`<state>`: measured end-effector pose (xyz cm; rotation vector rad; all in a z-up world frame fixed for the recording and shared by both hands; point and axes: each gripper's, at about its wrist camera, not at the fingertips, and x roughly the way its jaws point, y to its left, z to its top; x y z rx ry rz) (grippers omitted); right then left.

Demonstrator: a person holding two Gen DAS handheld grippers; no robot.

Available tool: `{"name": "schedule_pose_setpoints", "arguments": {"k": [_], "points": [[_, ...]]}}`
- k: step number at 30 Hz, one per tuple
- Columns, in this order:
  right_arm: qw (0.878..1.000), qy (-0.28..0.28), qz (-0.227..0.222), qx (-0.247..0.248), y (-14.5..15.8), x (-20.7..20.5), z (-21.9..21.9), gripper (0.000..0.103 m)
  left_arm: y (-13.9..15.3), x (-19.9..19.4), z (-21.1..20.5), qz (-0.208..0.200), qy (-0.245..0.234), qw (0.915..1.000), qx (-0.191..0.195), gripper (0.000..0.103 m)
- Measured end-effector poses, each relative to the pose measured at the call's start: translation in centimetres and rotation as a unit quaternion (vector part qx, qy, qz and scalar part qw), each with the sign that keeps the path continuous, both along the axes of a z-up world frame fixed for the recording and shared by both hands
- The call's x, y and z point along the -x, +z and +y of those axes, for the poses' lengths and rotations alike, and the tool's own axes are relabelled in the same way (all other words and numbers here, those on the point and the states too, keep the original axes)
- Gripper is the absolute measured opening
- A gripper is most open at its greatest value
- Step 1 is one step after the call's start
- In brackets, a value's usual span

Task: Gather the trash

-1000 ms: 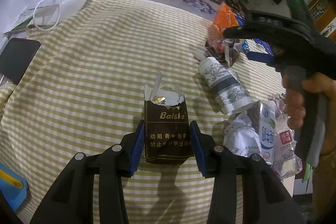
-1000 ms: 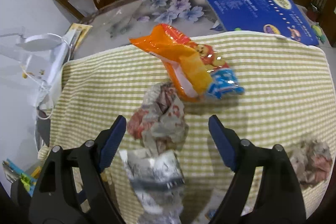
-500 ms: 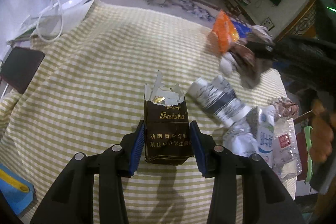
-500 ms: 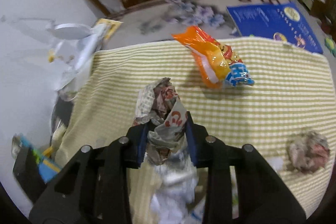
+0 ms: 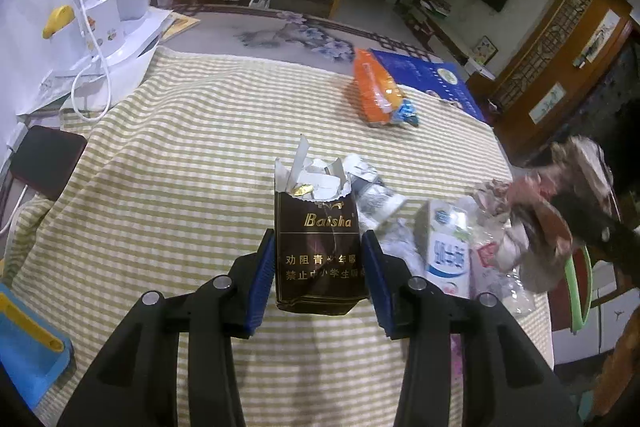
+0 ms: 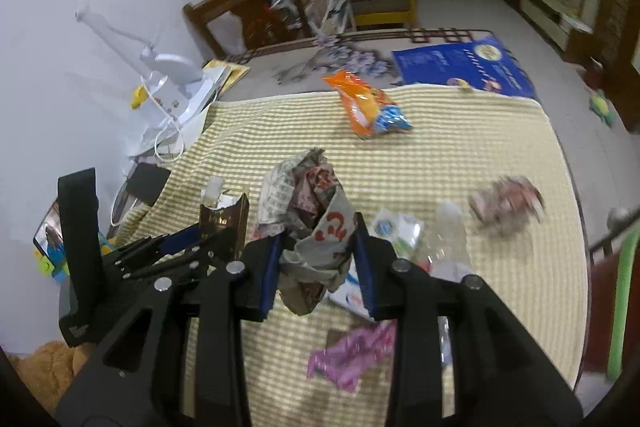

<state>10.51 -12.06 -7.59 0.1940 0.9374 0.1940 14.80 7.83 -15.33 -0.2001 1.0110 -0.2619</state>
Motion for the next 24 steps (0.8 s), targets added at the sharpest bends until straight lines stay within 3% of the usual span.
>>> {"name": "schedule_pose_setpoints", "arguments": {"k": [9,24], "points": [[0.998,-0.041,-0.036,0.014,2.0,3.7,-2.6,0.032,3.0,2.9,-3.1,-0.041,-0.042,0.9983,0.001,0.040],[0.995,-0.090,-0.047,0.009,2.4,6.3,-7.5,0.033,3.9,4.7,-5.7,-0.048,-0.056,0.9973,-0.006,0.040]]}}
